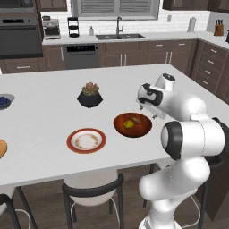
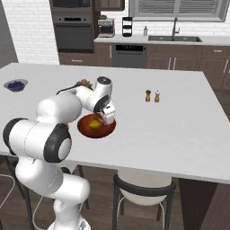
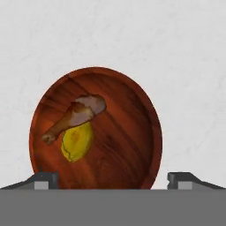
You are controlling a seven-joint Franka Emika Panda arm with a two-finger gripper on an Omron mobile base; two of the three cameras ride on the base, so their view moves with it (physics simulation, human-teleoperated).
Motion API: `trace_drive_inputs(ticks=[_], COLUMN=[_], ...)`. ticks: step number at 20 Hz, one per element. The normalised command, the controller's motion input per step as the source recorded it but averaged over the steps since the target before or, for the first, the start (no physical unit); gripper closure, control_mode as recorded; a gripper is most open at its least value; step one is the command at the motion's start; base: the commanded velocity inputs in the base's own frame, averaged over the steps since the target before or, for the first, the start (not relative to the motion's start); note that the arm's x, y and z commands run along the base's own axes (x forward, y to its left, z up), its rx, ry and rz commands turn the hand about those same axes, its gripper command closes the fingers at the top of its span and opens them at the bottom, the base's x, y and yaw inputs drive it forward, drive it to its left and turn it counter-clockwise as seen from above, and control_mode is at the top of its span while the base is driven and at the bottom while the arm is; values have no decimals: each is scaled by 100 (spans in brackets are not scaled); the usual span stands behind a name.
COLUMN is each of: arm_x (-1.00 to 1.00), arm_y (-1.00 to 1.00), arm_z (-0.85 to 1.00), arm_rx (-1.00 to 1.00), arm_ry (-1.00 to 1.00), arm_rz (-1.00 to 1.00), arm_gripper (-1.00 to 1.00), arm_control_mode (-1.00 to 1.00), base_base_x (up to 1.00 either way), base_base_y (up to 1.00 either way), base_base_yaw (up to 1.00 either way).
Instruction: Pick the chicken drumstick and lemon from their plates and place them in the bowl. Then put the bowl in the fridge.
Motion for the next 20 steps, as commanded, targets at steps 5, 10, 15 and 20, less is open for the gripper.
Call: trace_drive_inputs(ticks=[5, 10, 15, 20], arm_x=[-50, 1, 1, 3], arm_y=[-12, 28, 31, 10], arm_z=[-35, -64, -56, -50], arm_rx=[-2, -9, -5, -5], arm_ry=[4, 8, 1, -3], arm_rz=[26, 16, 10, 4], arm_gripper=[-100, -100, -100, -100], arm_control_mode=[-100, -100, -100, -100], base_base_x=[0, 0, 0, 0], base_base_y=[0, 0, 0, 0], base_base_yaw=[0, 0, 0, 0])
